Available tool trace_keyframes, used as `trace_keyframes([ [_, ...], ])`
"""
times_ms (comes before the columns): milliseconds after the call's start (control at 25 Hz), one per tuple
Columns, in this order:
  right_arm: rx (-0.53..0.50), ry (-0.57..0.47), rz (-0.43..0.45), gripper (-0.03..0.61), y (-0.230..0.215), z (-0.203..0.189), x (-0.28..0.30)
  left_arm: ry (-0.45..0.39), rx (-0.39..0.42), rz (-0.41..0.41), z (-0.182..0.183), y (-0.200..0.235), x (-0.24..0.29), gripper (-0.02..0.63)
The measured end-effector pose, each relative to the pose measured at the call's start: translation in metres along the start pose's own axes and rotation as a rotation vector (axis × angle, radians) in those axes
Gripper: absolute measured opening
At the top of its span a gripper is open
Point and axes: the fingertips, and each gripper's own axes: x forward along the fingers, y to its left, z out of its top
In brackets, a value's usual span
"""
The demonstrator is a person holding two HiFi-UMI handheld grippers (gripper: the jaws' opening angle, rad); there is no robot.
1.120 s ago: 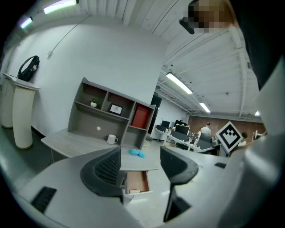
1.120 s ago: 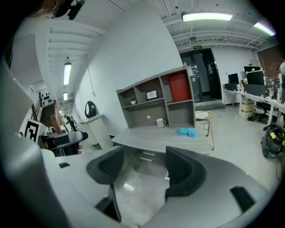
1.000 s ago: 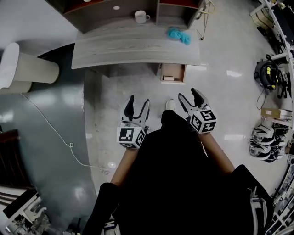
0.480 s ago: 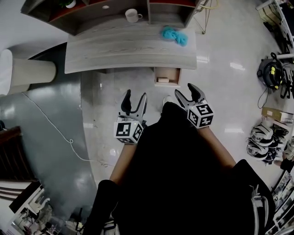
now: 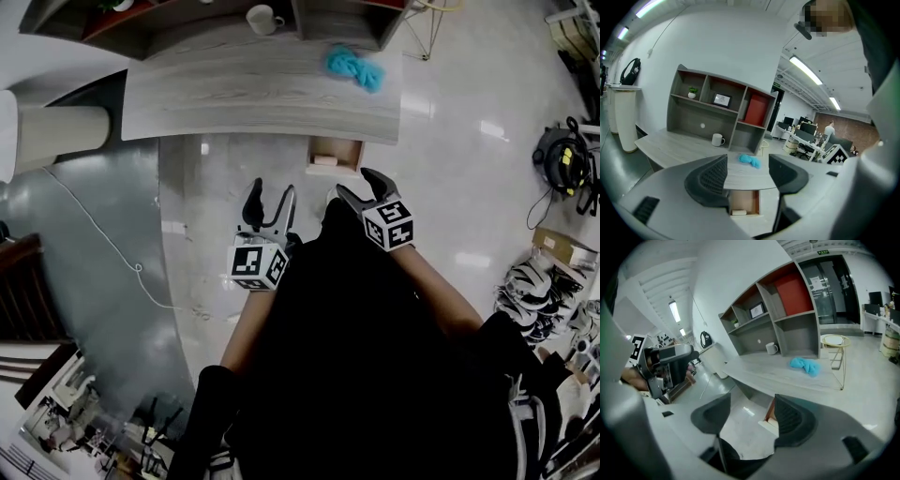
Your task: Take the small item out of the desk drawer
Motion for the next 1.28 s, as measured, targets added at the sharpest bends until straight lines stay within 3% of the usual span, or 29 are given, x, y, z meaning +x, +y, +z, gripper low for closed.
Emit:
trace_keyframes([
  [280, -0.098, 0.159, 0.037, 0.282, -0.025, -0.038, 0.058, 0.045, -0.045, 0.038, -0.031, 0.015, 0.006, 0.253],
  [640, -0.281, 0.298, -0.058, 0.291, -0.052, -0.083, 0.138, 0.085, -0.139, -0.023, -0.095, 0.022, 0.014, 0.253],
  [960, -0.445, 0.487, 0.012, 0.291, -0.064, -0.137, 0.211, 0.086, -0.23, 0.022, -0.14, 0.042, 0.026, 0.253],
  [1280, -0.535, 0.571, 0.025, 0.268, -0.083, -0.181, 0.284, 0.074, -0.336, 0.031, -0.18, 0.074, 0.037, 0.253],
])
